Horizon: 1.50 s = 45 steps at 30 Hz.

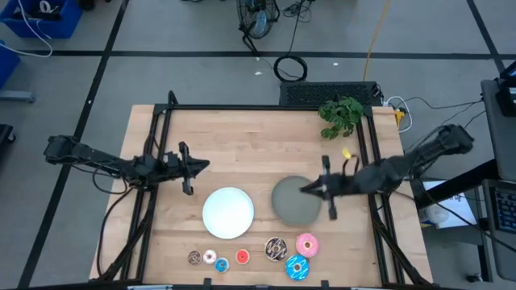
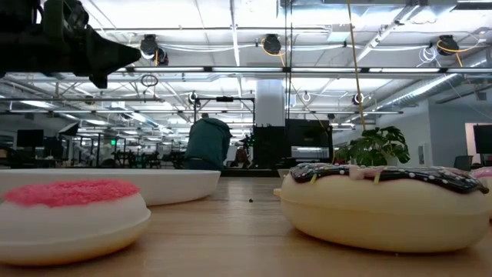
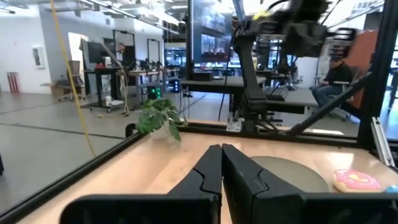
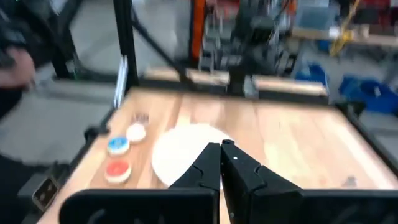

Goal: Pick & Place donuts
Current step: Put the large pink donut on the brown plate

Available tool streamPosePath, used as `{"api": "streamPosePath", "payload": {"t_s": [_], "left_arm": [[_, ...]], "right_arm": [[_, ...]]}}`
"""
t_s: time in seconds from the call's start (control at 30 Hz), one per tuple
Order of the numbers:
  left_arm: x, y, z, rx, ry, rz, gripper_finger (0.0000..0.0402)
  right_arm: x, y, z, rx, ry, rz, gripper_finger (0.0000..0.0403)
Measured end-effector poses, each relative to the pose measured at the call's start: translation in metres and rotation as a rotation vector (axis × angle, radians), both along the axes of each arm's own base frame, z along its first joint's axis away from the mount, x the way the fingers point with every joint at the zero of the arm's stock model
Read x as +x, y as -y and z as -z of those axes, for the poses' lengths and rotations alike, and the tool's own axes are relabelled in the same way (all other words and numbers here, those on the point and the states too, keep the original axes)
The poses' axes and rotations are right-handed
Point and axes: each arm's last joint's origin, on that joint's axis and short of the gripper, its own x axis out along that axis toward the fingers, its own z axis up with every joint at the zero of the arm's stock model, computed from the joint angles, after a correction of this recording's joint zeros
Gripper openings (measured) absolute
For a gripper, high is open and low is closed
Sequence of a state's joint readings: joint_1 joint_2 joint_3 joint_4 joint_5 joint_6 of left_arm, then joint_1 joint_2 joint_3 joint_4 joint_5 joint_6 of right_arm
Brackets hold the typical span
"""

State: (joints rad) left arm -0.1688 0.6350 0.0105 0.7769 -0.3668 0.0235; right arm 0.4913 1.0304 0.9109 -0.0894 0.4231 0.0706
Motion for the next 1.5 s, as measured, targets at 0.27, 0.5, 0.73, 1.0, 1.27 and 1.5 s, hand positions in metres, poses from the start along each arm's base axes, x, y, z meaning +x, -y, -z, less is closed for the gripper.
{"api": "streamPosePath", "payload": {"t_s": [0.27,0.5,0.73,1.0,1.27,1.5], "left_arm": [[0.000,0.000,0.000,-0.006,0.004,0.008,0.0017],[-0.001,0.000,-0.003,-0.008,0.036,0.004,0.0017],[-0.001,-0.001,-0.002,-0.028,0.023,-0.036,0.0017],[0.000,-0.001,0.001,-0.027,-0.002,-0.041,0.0017],[0.000,-0.001,0.007,0.009,-0.069,-0.044,0.0017],[0.000,-0.002,0.005,0.080,-0.076,-0.066,0.0017]], "right_arm": [[0.018,-0.081,-0.028,-0.105,-0.156,0.108,0.0000],[0.028,-0.124,-0.003,-0.081,-0.210,0.137,0.0017],[0.028,-0.130,0.006,0.169,-0.413,0.126,0.0042],[0.048,-0.107,0.006,0.186,-0.739,0.237,0.0017],[0.081,-0.116,0.057,0.227,-1.001,0.333,0.0001],[0.082,-0.120,0.076,0.163,-1.069,0.373,0.0012]]}}
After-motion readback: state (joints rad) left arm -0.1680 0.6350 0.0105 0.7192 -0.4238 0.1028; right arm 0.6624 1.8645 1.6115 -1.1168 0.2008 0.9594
